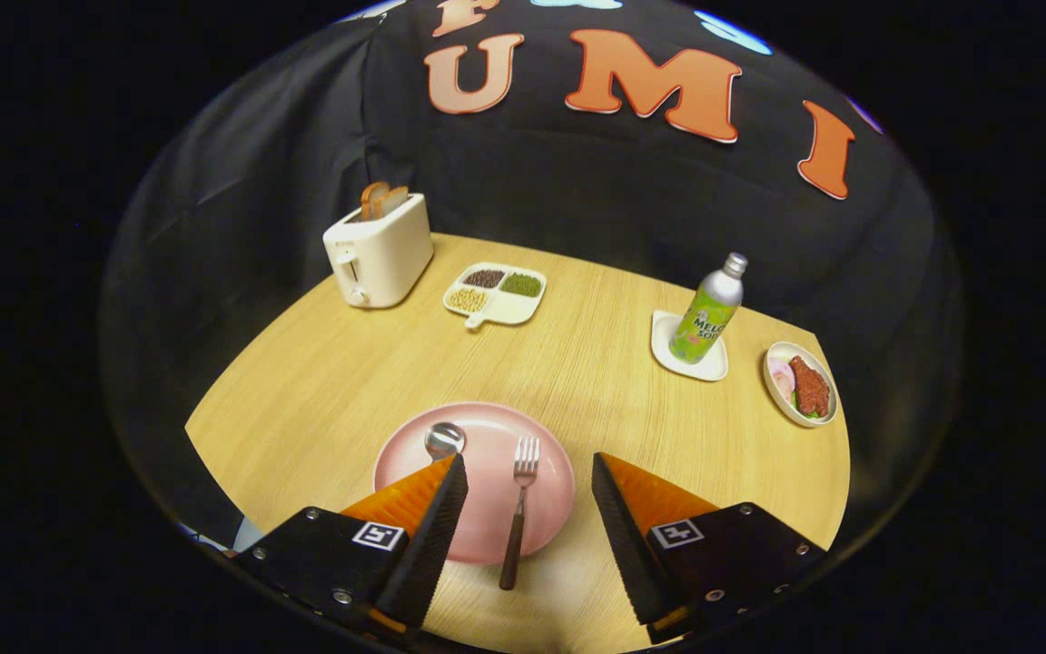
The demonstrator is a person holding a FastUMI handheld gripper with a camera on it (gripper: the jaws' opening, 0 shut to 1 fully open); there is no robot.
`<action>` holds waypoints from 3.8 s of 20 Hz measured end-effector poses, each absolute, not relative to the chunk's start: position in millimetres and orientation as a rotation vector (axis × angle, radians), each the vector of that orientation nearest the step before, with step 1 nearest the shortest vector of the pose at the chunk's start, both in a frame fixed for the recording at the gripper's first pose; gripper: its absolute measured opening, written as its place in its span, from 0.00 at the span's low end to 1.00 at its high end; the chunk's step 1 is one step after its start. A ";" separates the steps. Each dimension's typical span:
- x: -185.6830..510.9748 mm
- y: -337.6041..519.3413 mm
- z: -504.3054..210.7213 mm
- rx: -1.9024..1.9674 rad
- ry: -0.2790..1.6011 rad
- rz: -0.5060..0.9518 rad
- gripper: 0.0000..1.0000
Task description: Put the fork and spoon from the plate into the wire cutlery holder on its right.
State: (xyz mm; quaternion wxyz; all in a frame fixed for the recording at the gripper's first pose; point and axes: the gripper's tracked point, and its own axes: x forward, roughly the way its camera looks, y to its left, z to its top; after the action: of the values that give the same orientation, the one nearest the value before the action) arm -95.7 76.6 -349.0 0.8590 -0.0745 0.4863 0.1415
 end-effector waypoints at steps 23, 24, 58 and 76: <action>-141.7 75.3 -472.3 -0.270 1.492 0.289 0.11; -141.4 75.0 -471.9 -0.270 1.486 0.287 0.08; -195.5 -138.5 -340.5 -0.199 1.566 0.007 0.05; -213.8 -146.2 -350.2 -0.130 1.887 0.145 0.08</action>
State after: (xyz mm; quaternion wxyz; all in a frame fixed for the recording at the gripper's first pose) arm -213.8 -146.2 -350.2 0.5831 -0.0556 0.8081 0.0621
